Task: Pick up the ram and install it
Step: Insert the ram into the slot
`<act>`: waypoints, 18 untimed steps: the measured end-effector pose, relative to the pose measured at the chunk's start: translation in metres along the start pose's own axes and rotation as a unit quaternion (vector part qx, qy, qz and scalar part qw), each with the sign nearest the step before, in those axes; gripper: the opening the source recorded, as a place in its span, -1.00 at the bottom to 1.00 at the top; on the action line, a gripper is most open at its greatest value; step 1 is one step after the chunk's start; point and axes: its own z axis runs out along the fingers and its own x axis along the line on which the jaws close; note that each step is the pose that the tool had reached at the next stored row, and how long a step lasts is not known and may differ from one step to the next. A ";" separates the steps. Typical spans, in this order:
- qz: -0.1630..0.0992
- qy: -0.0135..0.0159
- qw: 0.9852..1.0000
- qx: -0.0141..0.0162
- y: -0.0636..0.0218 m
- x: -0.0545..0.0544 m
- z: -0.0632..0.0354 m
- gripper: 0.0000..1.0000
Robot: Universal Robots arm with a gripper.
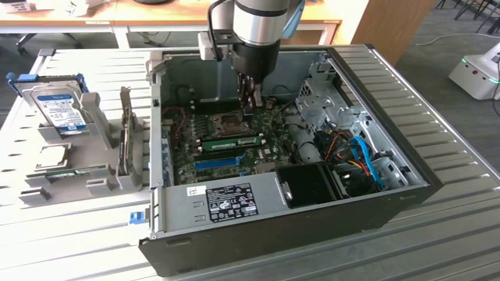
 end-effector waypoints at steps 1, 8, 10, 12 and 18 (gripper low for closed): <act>0.000 0.000 1.000 0.000 0.0000 0.000 -0.0011 -0.62; 0.000 0.000 1.000 0.000 0.0000 0.000 -0.0082 -0.62; 0.000 0.000 1.000 0.000 0.0000 0.000 -0.0100 -0.62; 0.000 0.000 1.000 0.000 0.0000 0.000 -0.0118 -0.62; 0.000 0.000 1.000 0.000 0.0000 0.000 -0.0171 -0.62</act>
